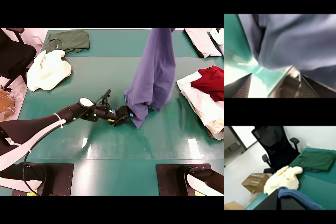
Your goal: Fold the shirts.
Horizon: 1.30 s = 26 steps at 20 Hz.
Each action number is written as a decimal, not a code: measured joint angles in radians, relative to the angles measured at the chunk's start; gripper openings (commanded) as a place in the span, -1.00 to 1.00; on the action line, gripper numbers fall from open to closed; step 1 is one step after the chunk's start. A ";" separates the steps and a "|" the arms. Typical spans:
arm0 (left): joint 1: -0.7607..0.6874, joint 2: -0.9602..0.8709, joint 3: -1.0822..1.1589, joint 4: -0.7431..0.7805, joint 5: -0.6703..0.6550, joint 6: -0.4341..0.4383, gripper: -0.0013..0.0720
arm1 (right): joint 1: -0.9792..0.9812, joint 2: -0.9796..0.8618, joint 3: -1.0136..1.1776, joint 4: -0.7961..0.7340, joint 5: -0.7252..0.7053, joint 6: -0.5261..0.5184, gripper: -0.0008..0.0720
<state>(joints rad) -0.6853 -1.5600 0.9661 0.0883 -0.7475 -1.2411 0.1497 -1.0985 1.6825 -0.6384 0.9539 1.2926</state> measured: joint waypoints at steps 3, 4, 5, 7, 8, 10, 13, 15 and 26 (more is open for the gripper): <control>-0.061 -0.001 -0.007 0.039 0.121 0.027 0.97 | -0.012 -0.005 0.014 -0.021 0.018 0.014 -0.91; -0.076 -0.001 -0.006 0.047 0.168 0.032 0.60 | -0.013 -0.003 0.017 -0.024 0.026 0.016 -0.91; -0.091 -0.001 -0.001 0.055 0.216 0.036 0.49 | -0.014 -0.002 0.019 -0.026 0.030 0.020 -0.91; -0.118 -0.001 0.014 0.068 0.320 0.051 0.49 | -0.017 0.002 0.021 -0.031 0.035 0.027 -0.91; -0.132 -0.003 0.026 0.072 0.365 0.060 0.49 | -0.017 0.005 0.021 -0.032 0.038 0.030 -0.91; -0.151 -0.019 0.054 0.080 0.431 0.081 0.26 | -0.017 0.013 0.023 -0.033 0.040 0.034 -0.91; -0.169 -0.067 0.107 0.098 0.443 0.106 -0.90 | -0.018 0.025 0.023 -0.035 0.041 0.040 -0.91; -0.173 -0.083 0.134 0.117 0.399 0.127 -0.91 | -0.026 0.031 0.023 -0.039 0.042 0.041 -0.91; 0.112 0.414 0.184 1.155 0.051 -0.451 -0.91 | -0.357 0.038 0.023 -0.047 0.172 0.044 -0.91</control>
<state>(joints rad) -0.5735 -1.1461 1.1500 1.2430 -0.6960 -1.6917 -0.2070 -1.0603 1.7054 -0.6857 1.1263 1.3365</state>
